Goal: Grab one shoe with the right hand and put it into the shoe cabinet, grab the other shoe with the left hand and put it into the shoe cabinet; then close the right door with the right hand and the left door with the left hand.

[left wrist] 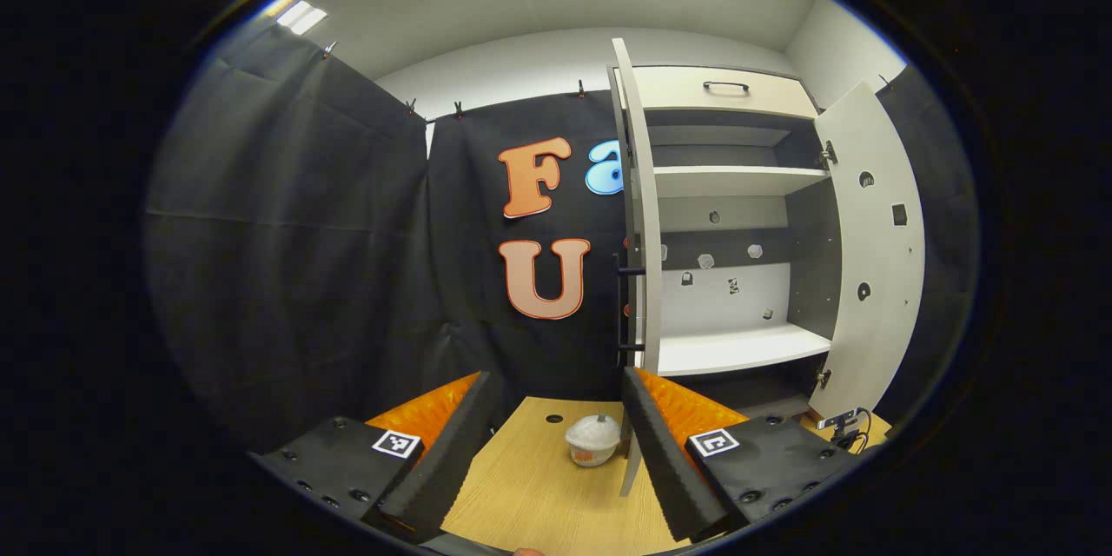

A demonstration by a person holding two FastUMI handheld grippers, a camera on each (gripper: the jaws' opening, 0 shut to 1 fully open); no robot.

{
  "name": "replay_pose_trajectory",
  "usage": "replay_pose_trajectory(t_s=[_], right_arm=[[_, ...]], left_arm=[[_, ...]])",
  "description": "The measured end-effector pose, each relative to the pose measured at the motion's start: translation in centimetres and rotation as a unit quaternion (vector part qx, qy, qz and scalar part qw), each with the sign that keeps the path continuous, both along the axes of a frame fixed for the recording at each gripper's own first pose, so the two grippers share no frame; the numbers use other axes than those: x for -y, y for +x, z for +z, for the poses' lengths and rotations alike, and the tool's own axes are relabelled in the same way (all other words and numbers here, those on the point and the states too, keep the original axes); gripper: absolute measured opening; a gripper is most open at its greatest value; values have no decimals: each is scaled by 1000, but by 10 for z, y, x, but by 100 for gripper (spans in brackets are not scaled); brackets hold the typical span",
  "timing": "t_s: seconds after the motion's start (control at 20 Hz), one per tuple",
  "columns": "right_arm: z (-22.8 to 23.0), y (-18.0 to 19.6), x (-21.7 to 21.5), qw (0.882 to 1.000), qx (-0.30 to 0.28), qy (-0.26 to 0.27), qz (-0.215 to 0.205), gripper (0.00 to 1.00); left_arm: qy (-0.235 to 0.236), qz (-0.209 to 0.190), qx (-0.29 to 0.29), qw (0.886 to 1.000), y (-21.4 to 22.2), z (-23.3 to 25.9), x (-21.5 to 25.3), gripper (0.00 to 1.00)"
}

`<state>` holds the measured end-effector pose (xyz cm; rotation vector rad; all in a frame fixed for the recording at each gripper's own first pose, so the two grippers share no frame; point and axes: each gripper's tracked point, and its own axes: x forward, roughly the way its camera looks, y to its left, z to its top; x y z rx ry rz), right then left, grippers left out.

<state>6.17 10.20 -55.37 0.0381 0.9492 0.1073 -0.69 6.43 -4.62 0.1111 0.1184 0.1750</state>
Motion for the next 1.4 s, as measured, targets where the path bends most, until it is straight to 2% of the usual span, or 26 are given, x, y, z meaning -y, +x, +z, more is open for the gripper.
replay_pose_trajectory(t_s=[0.1, 0.2, 0.25, 0.35, 0.45, 0.6, 0.75, 0.95, 1.2, 1.4], right_arm=[[-3, 1, -2, 1000, -3, 15, -17, 34], [-2, 3, 3, 1000, 1, 7, -21, 24], [3, 5, 9, 1000, 1, 0, -24, 11], [12, 4, 9, 1000, 8, -9, -29, 0], [26, 0, 6, 999, 20, -5, -30, 0], [69, -1, 1, 998, 44, 25, -43, 0], [108, 0, -8, 997, 59, 34, -40, 0], [192, 12, -13, 995, 94, 31, -24, 0], [284, 28, -23, 988, 141, 59, -18, 0], [339, 16, -18, 978, 200, 58, -10, 0]], left_arm=[[-3, 0, -3, 1000, 1, -4, 2, 96], [-8, -2, -7, 1000, 1, -9, 5, 98], [-10, -3, -8, 1000, 1, -11, 6, 96], [-10, -4, -6, 1000, 1, -10, 8, 97], [-9, -3, -2, 1000, 1, -8, 6, 96], [-10, -1, 3, 1000, -1, -8, 4, 97], [-22, -5, 3, 1000, -1, -12, 5, 96], [-29, -12, 3, 1000, 5, -17, 5, 95], [-29, -25, 6, 999, 7, -17, 8, 96], [-40, -34, 7, 999, 8, -23, 10, 97]])
